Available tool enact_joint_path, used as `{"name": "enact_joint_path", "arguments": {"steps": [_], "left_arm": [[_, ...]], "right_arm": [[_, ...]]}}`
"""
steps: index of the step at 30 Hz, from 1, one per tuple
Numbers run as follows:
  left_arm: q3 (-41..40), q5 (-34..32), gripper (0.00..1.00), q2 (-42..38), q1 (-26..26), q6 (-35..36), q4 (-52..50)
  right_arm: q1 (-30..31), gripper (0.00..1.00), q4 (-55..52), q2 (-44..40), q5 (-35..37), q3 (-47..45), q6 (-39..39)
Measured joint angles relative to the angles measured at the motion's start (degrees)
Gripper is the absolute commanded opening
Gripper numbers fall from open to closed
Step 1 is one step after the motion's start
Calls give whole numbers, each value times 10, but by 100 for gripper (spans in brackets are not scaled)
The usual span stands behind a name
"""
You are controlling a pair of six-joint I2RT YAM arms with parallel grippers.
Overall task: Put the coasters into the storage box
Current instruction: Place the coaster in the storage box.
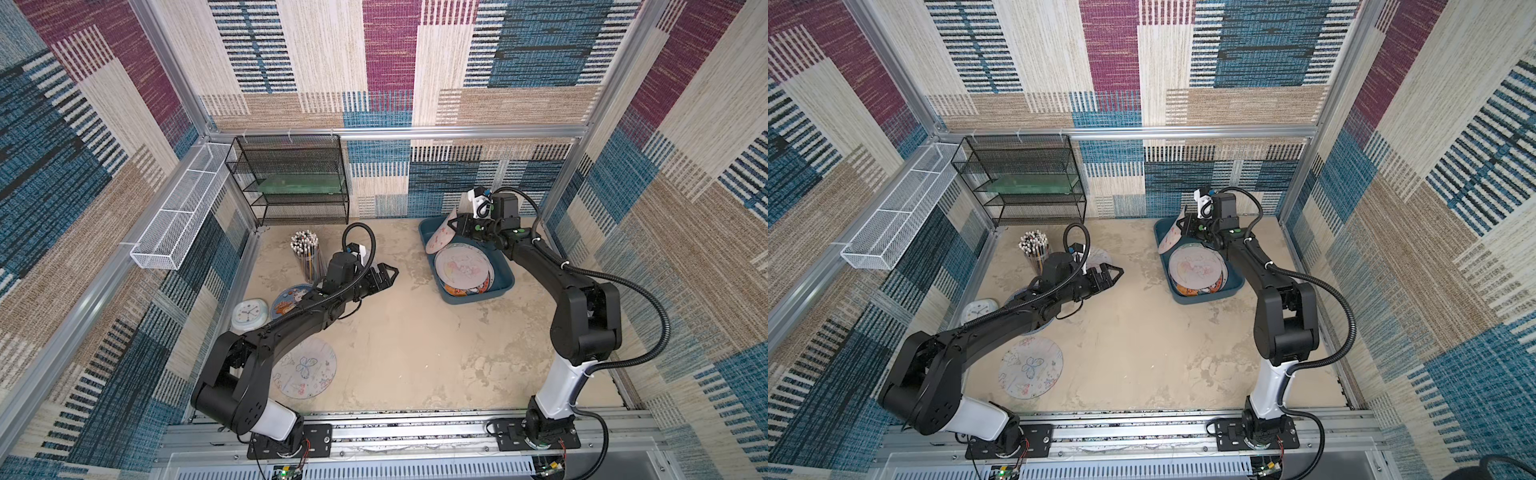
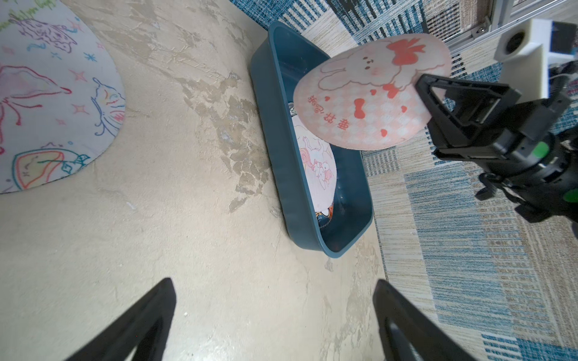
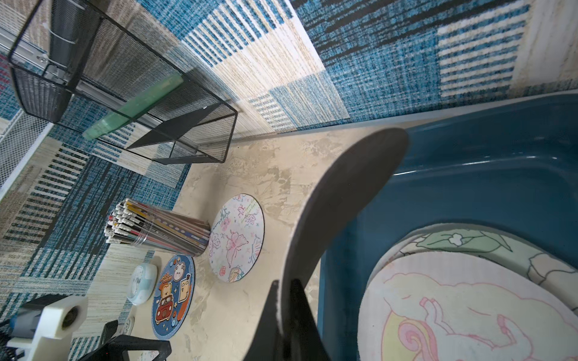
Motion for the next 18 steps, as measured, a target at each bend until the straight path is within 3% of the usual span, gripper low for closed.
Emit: {"name": "enact_joint_path", "arguments": {"steps": [11,18], "left_arm": [[3,10,97,11,0,3,0],[4,12,97,13,0,18,0]], "right_arm": [[-29,2,-33,14,75,-118,0],[-31,2,-54,6,145,-147,-11]]}}
